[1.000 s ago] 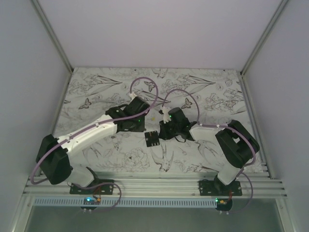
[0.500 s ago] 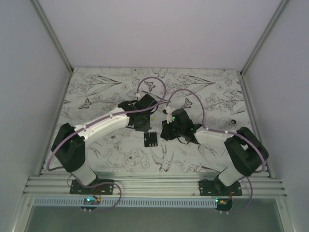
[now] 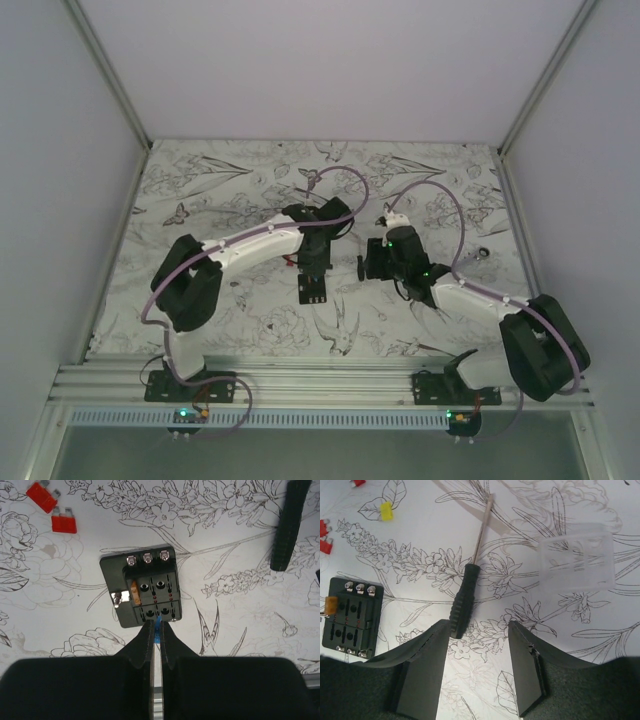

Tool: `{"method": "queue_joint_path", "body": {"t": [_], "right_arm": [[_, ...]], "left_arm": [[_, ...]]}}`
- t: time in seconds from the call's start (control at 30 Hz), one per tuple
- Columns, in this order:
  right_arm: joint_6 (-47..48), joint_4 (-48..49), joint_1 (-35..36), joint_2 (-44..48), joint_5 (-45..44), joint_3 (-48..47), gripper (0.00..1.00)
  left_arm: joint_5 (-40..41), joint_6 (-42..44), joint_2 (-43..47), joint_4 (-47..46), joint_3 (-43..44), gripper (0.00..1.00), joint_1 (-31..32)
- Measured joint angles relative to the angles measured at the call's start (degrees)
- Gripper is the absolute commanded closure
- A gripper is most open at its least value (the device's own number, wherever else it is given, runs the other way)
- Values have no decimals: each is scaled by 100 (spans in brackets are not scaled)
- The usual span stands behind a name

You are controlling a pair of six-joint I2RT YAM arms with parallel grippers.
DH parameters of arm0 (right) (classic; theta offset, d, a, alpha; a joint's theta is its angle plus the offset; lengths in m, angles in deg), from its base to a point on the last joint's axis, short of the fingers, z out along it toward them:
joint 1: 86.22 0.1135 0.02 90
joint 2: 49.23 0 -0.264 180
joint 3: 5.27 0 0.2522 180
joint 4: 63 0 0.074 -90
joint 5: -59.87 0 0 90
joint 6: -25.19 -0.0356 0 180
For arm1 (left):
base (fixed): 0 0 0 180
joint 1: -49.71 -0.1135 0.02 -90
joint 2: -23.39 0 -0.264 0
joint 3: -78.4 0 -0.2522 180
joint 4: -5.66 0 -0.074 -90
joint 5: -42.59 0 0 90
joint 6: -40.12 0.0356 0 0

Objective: Snap on the fuse box
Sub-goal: Install the fuse at the fuse box base.

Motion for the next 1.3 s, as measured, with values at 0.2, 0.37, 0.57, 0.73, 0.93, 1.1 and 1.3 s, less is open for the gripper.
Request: {"method": "queue_joint_path", "body": {"t": [0.2,0.37,0.57,0.73,0.93,1.1,1.3], "right_arm": [[-22,0,-28,17,-111,24,32],[-22,0,-28,15,-122,22,23],[-22,0,-35,-4,-120,22,15],[-22,0,-37,-4,-122,24,11],[-22,0,-39,-4,-122,24,7],[-22,0,-39,-4,-122,22,1],[-20,0,-39,-4,-122,24,0]], "left_arm": [[15,-120,-367,87,205,100,0],[103,-278,-564,136,238,100,0],[236,-378,-704,208,339,100,0],[352,-385,-743,225,424,100,0],[382,-385,-848,234,455,100,0],[420,-400,-876,236,463,100,0],[472,-422,-876,236,463,100,0]]}}
